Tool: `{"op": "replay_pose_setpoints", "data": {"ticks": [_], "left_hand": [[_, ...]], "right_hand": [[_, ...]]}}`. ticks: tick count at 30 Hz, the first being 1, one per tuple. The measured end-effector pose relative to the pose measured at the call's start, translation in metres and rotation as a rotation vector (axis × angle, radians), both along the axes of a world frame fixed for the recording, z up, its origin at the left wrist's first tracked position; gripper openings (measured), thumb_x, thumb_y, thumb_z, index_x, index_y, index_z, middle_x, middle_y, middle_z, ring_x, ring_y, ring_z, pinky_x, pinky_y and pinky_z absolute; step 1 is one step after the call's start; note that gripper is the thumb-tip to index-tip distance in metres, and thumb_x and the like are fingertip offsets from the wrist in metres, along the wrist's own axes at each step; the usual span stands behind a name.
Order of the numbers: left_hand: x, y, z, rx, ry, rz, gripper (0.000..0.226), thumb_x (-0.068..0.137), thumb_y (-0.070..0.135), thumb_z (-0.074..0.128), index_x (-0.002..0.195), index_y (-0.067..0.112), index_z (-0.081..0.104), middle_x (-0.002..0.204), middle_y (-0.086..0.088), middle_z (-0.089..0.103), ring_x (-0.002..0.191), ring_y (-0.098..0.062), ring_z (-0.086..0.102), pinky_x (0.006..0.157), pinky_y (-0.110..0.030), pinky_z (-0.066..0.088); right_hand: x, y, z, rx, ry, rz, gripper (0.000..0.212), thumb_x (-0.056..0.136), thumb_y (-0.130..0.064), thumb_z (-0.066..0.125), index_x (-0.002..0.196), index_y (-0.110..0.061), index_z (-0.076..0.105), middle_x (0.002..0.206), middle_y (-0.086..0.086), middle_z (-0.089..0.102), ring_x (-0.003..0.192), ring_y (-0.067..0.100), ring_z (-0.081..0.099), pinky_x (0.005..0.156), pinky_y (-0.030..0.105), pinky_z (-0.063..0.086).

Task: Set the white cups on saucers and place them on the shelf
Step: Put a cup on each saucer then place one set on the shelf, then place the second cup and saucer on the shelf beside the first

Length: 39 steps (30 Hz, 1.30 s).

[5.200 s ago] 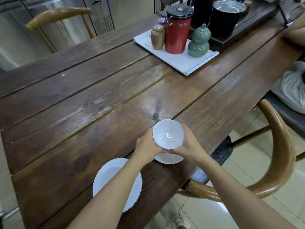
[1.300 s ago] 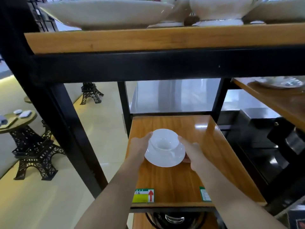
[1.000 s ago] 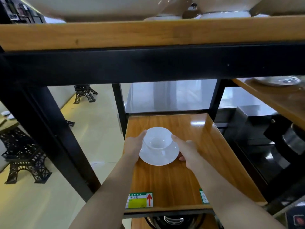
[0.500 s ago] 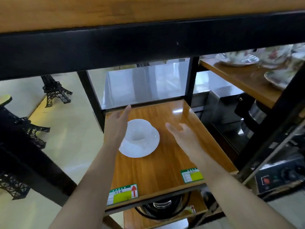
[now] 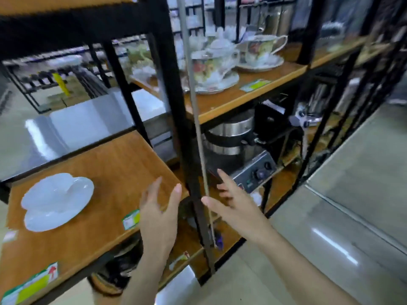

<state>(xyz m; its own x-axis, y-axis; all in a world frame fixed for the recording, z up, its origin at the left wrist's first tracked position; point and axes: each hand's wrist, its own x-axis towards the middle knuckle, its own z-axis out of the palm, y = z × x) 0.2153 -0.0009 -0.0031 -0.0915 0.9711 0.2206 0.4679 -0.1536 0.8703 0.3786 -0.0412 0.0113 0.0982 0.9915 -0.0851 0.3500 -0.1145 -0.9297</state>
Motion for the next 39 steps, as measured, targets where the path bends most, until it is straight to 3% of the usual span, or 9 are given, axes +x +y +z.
{"op": "replay_pose_setpoints", "data": {"ticks": [5, 9, 13, 17, 22, 28, 31, 35, 39], "left_hand": [[0.139, -0.067, -0.019, 0.002, 0.088, -0.259, 0.076, 0.079, 0.071, 0.042, 0.138, 0.023, 0.044, 0.143, 0.006, 0.042, 0.131, -0.011, 0.035, 0.101, -0.010, 0.027], [0.254, -0.108, -0.025, -0.008, 0.167, -0.474, 0.089, 0.068, 0.072, 0.035, 0.139, 0.019, 0.045, 0.143, -0.004, 0.047, 0.133, -0.021, 0.039, 0.110, -0.033, 0.029], [0.363, -0.160, -0.028, 0.028, 0.153, -0.695, 0.093, 0.067, 0.076, 0.040, 0.135, 0.012, 0.049, 0.137, -0.009, 0.053, 0.128, -0.025, 0.045, 0.106, -0.030, 0.030], [0.454, -0.216, -0.027, 0.016, 0.144, -0.929, 0.093, 0.066, 0.074, 0.038, 0.137, 0.016, 0.047, 0.139, -0.006, 0.051, 0.131, -0.022, 0.042, 0.110, -0.036, 0.031], [0.555, -0.278, -0.032, 0.001, 0.157, -1.142, 0.092, 0.063, 0.071, 0.039, 0.138, 0.018, 0.046, 0.140, -0.004, 0.049, 0.131, -0.018, 0.041, 0.100, -0.019, 0.025], [0.658, -0.356, -0.053, -0.081, 0.202, -1.389, 0.071, 0.079, 0.058, 0.054, 0.140, 0.023, 0.042, 0.144, 0.005, 0.045, 0.133, -0.012, 0.038, 0.110, -0.028, 0.029], [0.700, -0.393, -0.062, -0.106, 0.260, -1.463, 0.064, 0.085, 0.048, 0.057, 0.141, 0.023, 0.039, 0.147, 0.005, 0.040, 0.135, -0.011, 0.033, 0.108, -0.025, 0.024], [0.735, -0.432, -0.075, -0.156, 0.357, -1.502, 0.064, 0.086, 0.050, 0.055, 0.142, 0.025, 0.038, 0.146, 0.006, 0.040, 0.134, -0.012, 0.034, 0.105, -0.026, 0.026], [0.763, -0.457, -0.096, -0.244, 0.473, -1.434, 0.071, 0.084, 0.055, 0.055, 0.145, 0.027, 0.032, 0.148, 0.004, 0.037, 0.134, -0.017, 0.036, 0.105, -0.036, 0.033]], "right_hand": [[0.134, -0.075, -0.018, 0.069, -0.069, -0.215, 0.102, 0.061, -0.081, 0.055, 0.148, -0.043, 0.016, 0.150, -0.020, 0.030, 0.140, 0.006, 0.032, 0.115, 0.037, 0.030], [0.242, -0.160, -0.028, 0.030, -0.167, -0.451, 0.089, 0.077, -0.054, 0.065, 0.148, -0.041, 0.012, 0.151, -0.009, 0.033, 0.144, 0.016, 0.026, 0.113, 0.028, 0.022], [0.332, -0.257, -0.030, -0.045, -0.309, -0.703, 0.090, 0.078, -0.058, 0.061, 0.148, -0.043, 0.006, 0.154, 0.001, 0.034, 0.141, 0.020, 0.033, 0.114, 0.037, 0.025], [0.394, -0.346, -0.027, -0.048, -0.275, -0.957, 0.089, 0.076, -0.064, 0.059, 0.147, -0.049, 0.007, 0.154, -0.012, 0.031, 0.143, 0.015, 0.029, 0.113, 0.033, 0.026], [0.460, -0.426, -0.036, -0.033, -0.179, -1.213, 0.090, 0.076, -0.057, 0.065, 0.148, -0.045, 0.011, 0.154, -0.017, 0.026, 0.142, 0.005, 0.024, 0.108, 0.024, 0.023], [0.530, -0.501, -0.049, -0.117, -0.140, -1.461, 0.087, 0.078, -0.053, 0.066, 0.148, -0.044, 0.015, 0.153, -0.011, 0.033, 0.141, 0.011, 0.030, 0.114, 0.037, 0.029], [0.560, -0.537, -0.056, -0.165, -0.151, -1.532, 0.087, 0.077, -0.055, 0.065, 0.148, -0.042, 0.017, 0.152, -0.007, 0.035, 0.139, 0.016, 0.035, 0.111, 0.039, 0.033], [0.587, -0.580, -0.078, -0.246, -0.104, -1.603, 0.092, 0.076, -0.059, 0.064, 0.150, -0.035, 0.015, 0.154, -0.004, 0.034, 0.140, 0.015, 0.034, 0.112, 0.042, 0.033], [0.612, -0.603, -0.110, -0.340, 0.007, -1.574, 0.094, 0.075, -0.061, 0.064, 0.150, -0.029, 0.019, 0.152, 0.004, 0.037, 0.138, 0.021, 0.038, 0.111, 0.045, 0.033]]}}
